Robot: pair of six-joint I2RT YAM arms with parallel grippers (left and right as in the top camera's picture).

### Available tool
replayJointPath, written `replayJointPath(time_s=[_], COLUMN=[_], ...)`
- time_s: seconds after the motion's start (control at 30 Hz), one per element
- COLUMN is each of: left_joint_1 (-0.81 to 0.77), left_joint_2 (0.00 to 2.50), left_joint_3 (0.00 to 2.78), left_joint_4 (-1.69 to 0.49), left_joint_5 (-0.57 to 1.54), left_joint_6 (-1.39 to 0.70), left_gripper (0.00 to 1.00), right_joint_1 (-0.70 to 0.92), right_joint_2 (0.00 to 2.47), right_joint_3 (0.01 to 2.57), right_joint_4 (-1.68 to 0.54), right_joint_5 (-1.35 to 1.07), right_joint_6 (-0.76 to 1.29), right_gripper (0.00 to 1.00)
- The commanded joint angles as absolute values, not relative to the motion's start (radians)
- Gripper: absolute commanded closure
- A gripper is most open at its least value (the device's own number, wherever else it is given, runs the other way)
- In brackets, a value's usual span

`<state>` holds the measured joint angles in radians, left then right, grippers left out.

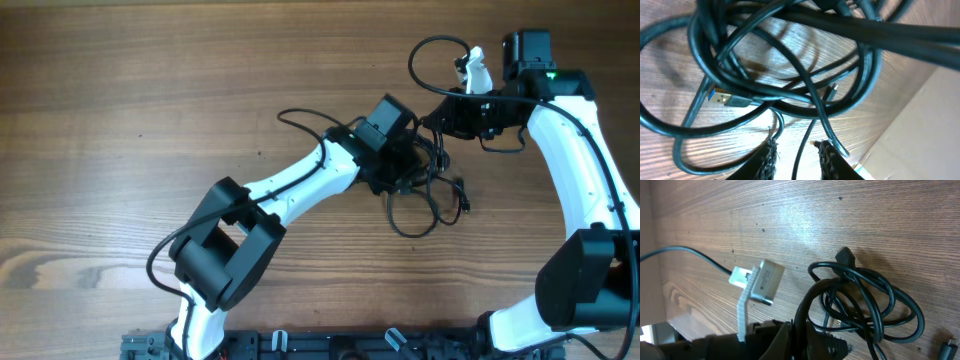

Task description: Untangle cables

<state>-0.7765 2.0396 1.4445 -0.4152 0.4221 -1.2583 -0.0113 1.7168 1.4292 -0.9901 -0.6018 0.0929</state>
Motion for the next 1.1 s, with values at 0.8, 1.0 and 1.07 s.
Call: replayJointPath(time_s=[0.8, 1.0, 1.07], left_joint_1=[-0.797, -0.797, -0.797], left_joint_2=[2.160, 2.160, 2.160], left_joint_3=[1.439, 1.439, 1.439], left_joint_4=[-0.436, -0.443, -0.444], left_joint_5=[0.299, 0.405, 0.411], left_joint_6=[-1.604, -1.595, -1.507], left_gripper=[0.72, 0.76, 0.83], right_joint_1=[-0.015, -0.015, -0.015], right_joint_2=[1.723, 1.723, 1.723], right_joint_3=[1.429, 1.429, 1.429], right_joint_4=[-0.991, -0.987, -0.978], right_joint_5=[-0.622, -0.620, -0.619], right_joint_6=[0.105, 0.105, 0.105], right_gripper=[0.92, 0.83, 0.64])
